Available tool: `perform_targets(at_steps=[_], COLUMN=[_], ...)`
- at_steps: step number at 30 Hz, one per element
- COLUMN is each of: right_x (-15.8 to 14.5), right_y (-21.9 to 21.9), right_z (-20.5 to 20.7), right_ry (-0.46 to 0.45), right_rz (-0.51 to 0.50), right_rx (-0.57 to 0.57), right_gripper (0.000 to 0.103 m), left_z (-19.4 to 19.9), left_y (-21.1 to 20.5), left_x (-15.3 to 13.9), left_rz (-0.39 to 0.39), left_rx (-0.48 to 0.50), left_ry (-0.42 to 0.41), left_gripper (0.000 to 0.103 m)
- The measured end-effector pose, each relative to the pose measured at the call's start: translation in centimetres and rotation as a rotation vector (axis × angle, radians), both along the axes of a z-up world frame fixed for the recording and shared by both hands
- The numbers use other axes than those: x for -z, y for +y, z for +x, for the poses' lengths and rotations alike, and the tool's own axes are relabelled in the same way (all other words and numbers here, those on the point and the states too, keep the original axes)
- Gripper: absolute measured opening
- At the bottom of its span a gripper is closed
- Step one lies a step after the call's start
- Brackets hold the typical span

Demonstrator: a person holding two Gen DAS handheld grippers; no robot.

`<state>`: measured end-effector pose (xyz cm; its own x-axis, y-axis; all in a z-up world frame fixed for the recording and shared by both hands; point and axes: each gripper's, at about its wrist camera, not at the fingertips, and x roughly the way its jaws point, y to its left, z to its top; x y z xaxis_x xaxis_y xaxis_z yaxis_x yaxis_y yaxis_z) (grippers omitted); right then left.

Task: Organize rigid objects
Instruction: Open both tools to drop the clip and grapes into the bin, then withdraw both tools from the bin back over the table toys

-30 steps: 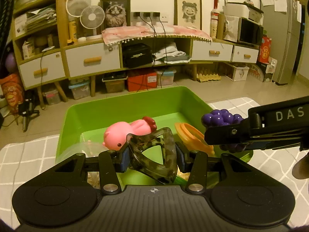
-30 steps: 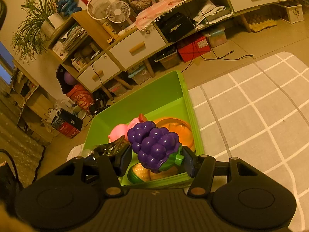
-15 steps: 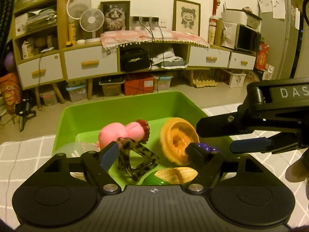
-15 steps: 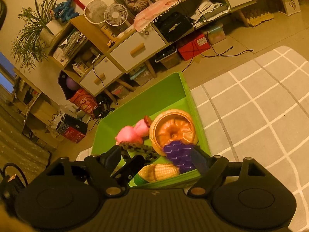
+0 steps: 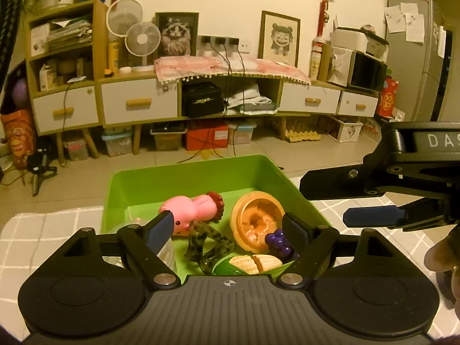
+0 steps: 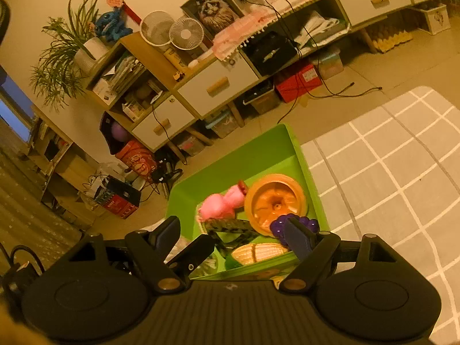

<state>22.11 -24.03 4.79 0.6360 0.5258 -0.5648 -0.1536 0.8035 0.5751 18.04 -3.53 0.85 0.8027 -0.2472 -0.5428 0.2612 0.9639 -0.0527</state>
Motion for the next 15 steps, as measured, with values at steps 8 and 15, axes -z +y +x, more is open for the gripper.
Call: perform_targets(at_steps=[8, 15], right_x=[-2.8, -3.9], right_y=[0.7, 1.1], right_z=[-2.5, -5.0], right_ry=[-0.043, -0.058], right_rz=[-0.027, -0.036], right_rx=[-0.014, -0.03], right_gripper=[0.059, 0.059], left_z=[-1.8, -3.6], left_y=[0.7, 1.8], left_x=[-2.1, -3.0], left_rz=[0.011, 0.003], left_rx=[-0.007, -0.032], left_ry=[0.015, 0.042], left_gripper=[0.091, 0.093])
